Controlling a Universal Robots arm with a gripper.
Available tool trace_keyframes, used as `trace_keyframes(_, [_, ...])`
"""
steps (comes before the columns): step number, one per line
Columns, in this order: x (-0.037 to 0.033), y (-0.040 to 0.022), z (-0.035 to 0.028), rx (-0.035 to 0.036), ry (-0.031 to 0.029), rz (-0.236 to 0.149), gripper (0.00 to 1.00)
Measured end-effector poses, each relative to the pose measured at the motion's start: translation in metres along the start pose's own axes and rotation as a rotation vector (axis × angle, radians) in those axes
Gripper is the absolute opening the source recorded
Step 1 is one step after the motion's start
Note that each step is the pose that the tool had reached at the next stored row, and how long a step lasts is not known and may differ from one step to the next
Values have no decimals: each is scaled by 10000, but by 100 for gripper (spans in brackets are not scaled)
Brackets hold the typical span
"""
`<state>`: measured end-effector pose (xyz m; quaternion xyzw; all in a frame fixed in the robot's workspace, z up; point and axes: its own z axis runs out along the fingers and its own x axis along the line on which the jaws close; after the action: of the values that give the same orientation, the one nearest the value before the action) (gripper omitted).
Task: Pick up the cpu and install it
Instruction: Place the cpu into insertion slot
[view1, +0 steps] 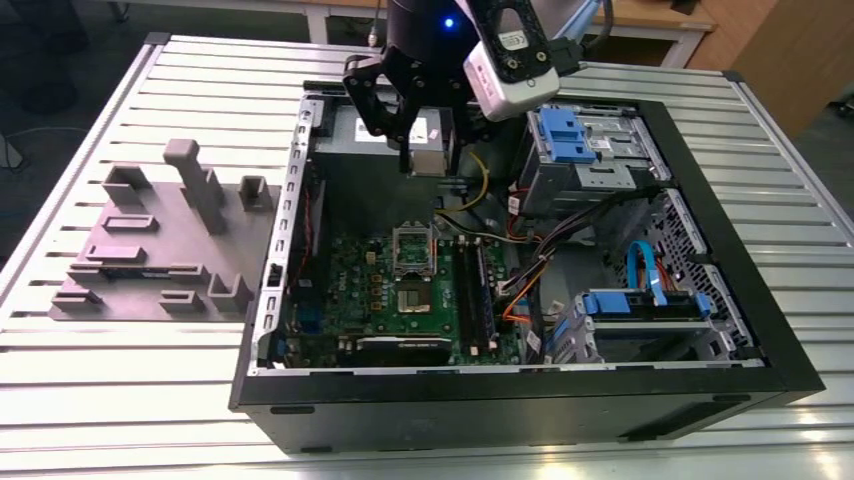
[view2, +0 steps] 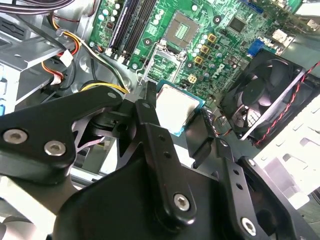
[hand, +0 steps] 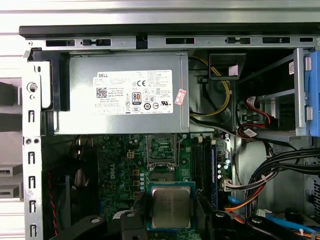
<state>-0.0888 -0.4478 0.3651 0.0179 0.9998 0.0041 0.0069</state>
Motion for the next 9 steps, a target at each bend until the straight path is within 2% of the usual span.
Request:
trace_keyframes(2, [0,0,4,1,0,0,47])
trace_keyframes(5, [1,-8,55,2,11,-6,47])
trace_keyframes(9, [-3,-117,128,2,15,-7,47])
